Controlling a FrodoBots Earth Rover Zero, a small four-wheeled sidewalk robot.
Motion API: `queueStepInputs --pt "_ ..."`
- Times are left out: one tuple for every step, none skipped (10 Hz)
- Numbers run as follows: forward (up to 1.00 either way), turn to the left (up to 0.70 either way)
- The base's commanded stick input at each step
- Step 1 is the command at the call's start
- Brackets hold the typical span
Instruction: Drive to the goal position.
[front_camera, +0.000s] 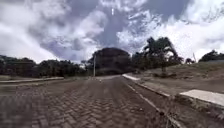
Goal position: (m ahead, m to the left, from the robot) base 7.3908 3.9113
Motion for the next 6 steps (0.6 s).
queueStepInputs --pt "1.00 0.00" --pt "1.00 0.00" --pt "1.00 0.00" --pt "1.00 0.00" --pt "1.00 0.00" --pt "1.00 0.00"
